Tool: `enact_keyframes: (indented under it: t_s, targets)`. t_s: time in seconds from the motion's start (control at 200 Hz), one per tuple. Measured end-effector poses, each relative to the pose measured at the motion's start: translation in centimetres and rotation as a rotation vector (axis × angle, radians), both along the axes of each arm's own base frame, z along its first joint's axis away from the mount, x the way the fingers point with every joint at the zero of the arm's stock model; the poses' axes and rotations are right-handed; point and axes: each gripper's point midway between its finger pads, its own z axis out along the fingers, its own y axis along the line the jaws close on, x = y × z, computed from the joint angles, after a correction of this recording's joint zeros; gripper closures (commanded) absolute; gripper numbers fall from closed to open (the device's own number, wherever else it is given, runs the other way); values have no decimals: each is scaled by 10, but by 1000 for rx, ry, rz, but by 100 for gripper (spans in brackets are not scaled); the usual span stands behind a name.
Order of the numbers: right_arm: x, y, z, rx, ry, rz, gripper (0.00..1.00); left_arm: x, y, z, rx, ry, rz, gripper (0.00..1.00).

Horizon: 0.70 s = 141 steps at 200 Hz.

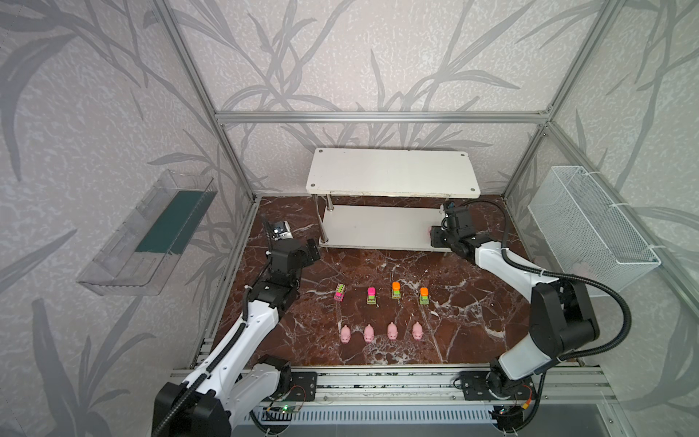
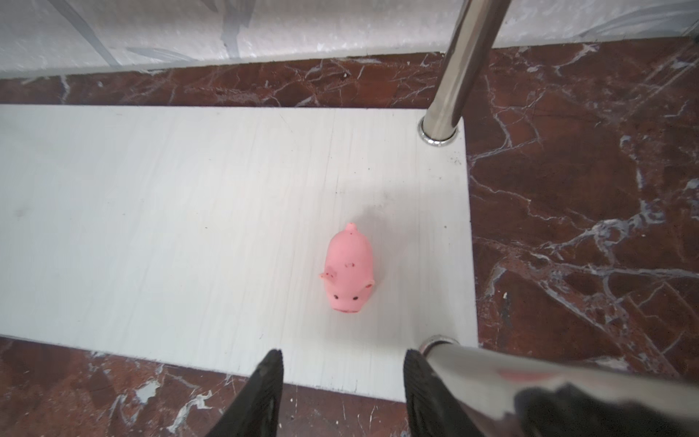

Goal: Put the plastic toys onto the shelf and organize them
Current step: 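Lower the pig onto the lower shelf and open the right gripper, then move the right gripper back over the remaining pink pigs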

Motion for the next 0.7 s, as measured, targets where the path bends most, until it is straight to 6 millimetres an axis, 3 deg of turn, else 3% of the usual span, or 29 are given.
enact_keyframes:
  t_s: [0.145, 0.3, 0.595, 0.705]
  targets:
    - [-20, 4, 18, 39, -39, 14, 47, 0, 0, 0, 1, -1, 2, 3]
    - [-55, 16, 25, 61, -51, 63, 45, 0, 1, 0, 2, -2, 6, 3]
    - [-164, 51, 29, 81, -44, 205, 33, -1, 2, 4, 1, -11, 9, 3]
    - [-204, 58, 21, 107, -28, 233, 31, -2, 2, 5, 0, -16, 11, 3]
